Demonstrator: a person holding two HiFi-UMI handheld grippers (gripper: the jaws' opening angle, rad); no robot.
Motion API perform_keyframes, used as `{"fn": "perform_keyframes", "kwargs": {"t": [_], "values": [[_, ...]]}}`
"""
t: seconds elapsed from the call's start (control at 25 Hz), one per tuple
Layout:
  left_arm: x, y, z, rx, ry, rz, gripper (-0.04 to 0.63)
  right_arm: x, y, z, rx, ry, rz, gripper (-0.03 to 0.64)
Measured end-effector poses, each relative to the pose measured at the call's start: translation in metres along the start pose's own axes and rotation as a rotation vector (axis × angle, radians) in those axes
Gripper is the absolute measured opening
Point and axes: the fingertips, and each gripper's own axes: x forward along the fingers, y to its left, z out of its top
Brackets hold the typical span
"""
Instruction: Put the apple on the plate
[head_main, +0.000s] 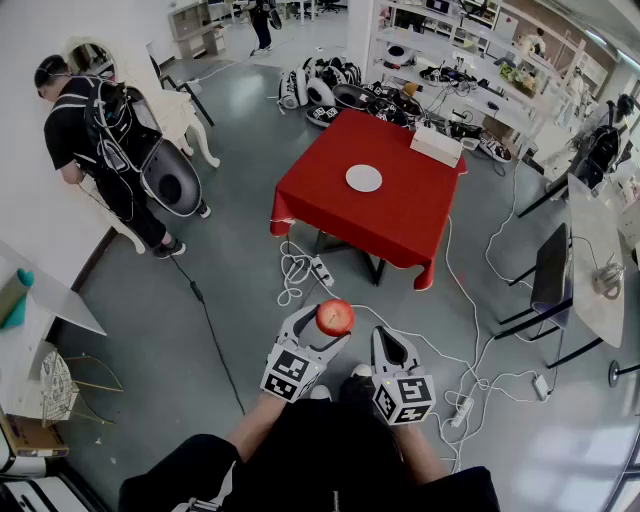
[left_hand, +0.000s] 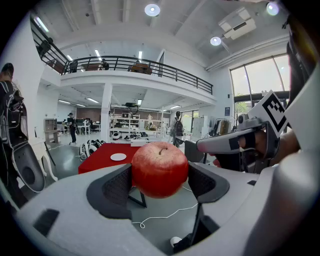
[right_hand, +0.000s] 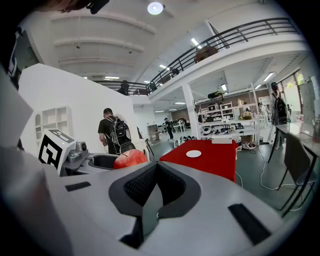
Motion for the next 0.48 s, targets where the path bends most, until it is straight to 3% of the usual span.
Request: {"fn": "perform_keyframes", "kwargs": {"t": [0.48], "values": [[0.0004, -0.0019, -0.0036, -0.001, 0.018, -0.005, 0.357, -0.0016, -0.0026, 0.0049, 0.040, -0.041, 0.011, 0.011]]}}
